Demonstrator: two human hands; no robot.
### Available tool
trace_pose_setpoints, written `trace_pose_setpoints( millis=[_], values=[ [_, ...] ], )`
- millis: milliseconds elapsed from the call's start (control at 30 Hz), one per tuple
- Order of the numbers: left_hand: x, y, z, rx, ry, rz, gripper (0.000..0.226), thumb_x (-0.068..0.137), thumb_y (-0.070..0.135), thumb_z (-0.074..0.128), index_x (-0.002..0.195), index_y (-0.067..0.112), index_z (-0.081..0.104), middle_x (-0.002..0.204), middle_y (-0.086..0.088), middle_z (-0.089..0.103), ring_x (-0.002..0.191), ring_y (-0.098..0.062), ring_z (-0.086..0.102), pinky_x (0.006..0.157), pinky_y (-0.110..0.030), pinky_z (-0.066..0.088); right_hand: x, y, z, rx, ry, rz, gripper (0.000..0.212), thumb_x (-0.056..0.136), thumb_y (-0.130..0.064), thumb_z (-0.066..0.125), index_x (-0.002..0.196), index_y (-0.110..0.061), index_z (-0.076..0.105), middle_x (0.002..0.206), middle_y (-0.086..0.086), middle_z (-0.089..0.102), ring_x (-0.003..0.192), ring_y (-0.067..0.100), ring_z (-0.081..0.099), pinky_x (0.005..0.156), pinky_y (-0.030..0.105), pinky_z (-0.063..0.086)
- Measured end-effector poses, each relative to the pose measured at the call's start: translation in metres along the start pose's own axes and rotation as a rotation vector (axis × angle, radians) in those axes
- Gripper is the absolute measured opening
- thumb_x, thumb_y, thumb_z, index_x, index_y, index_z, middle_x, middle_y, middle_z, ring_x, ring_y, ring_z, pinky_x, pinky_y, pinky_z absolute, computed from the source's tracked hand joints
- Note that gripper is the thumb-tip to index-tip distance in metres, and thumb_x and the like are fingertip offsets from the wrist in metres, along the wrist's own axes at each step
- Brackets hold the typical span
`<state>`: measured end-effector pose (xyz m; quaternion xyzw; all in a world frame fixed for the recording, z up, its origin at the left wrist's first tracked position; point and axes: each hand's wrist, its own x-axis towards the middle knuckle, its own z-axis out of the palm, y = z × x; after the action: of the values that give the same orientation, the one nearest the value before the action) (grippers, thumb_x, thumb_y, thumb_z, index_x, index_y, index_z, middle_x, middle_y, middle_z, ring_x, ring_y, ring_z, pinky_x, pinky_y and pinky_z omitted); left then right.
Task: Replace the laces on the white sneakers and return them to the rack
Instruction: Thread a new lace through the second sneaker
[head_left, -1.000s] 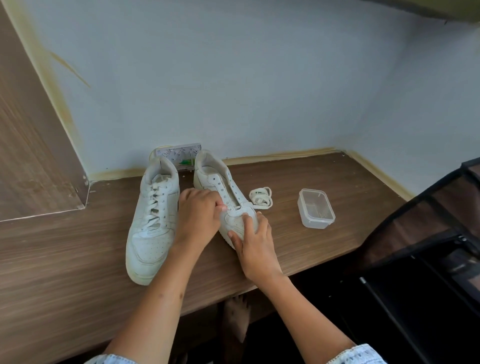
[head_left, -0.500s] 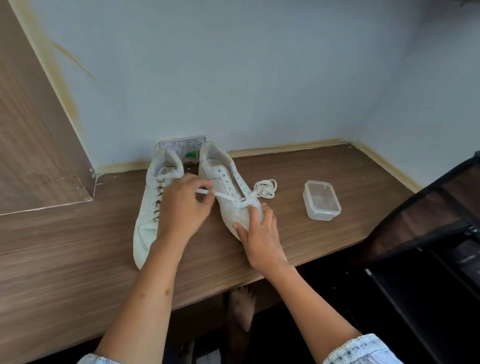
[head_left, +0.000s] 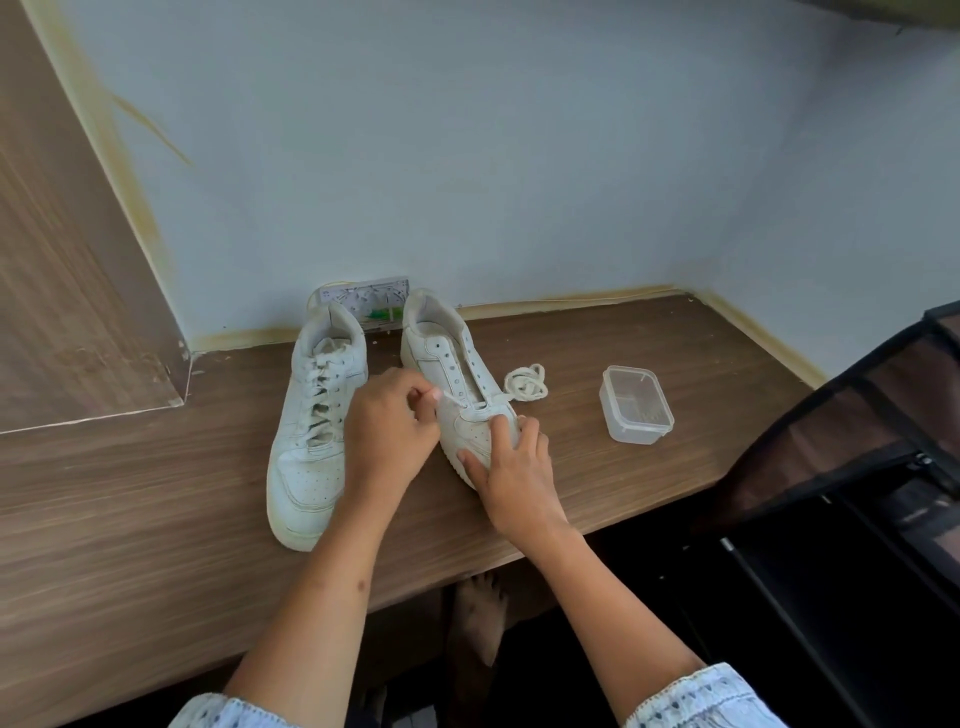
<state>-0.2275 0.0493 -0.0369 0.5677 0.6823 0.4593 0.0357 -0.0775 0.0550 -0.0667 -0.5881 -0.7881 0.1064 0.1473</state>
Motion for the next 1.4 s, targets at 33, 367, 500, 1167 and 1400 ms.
trace_pose_setpoints(
  millis=[33,367,500,1167,1400],
  values=[
    [-0.001,0.0,-0.006,-0.037,0.067,-0.04,0.009,0.087,0.019,0.067,0.079,0.015,0.064,0.077,0.005,0.062,0.074,-0.012,0.056,0.063,-0.028,0.045,0.0,0.0,-0.001,0.002,-0.005,0.002,0.05,0.1,-0.047,0.04,0.138,-0.015,0.033,0.135,0.014,0.029,0.119,0.027,0.036,0.104,0.036,0.035],
    [-0.007,-0.012,-0.012,-0.001,-0.027,-0.09,0.042,0.087,0.025,0.064,0.128,0.017,0.057,0.124,0.001,0.057,0.111,-0.018,0.053,0.093,-0.037,0.047,-0.002,-0.004,-0.003,0.008,-0.018,0.014,0.05,0.101,-0.047,0.04,0.139,-0.016,0.03,0.135,0.014,0.029,0.12,0.027,0.035,0.106,0.036,0.034],
    [-0.007,-0.009,0.005,0.084,-0.191,0.06,0.037,0.091,0.04,0.062,0.119,0.016,0.067,0.113,0.001,0.065,0.106,-0.018,0.055,0.089,-0.031,0.047,-0.002,-0.005,-0.002,-0.009,-0.01,0.01,0.048,0.101,-0.045,0.041,0.138,-0.016,0.03,0.135,0.014,0.03,0.119,0.027,0.036,0.105,0.036,0.036],
    [0.008,-0.007,-0.019,-0.11,0.128,-0.2,0.029,0.092,0.019,0.062,0.12,0.011,0.064,0.118,-0.003,0.063,0.102,-0.017,0.062,0.084,-0.029,0.048,-0.003,-0.004,-0.004,-0.029,-0.008,-0.003,0.05,0.1,-0.051,0.038,0.137,-0.018,0.029,0.136,0.013,0.028,0.118,0.025,0.035,0.106,0.036,0.035],
    [0.007,-0.012,0.008,0.102,-0.196,0.171,0.027,0.086,0.03,0.07,0.109,0.017,0.072,0.111,0.003,0.067,0.103,-0.017,0.058,0.094,-0.033,0.046,-0.008,-0.011,-0.006,-0.056,-0.023,-0.01,0.053,0.099,-0.052,0.04,0.137,-0.017,0.028,0.142,0.016,0.025,0.122,0.026,0.035,0.105,0.034,0.036]
  ],
)
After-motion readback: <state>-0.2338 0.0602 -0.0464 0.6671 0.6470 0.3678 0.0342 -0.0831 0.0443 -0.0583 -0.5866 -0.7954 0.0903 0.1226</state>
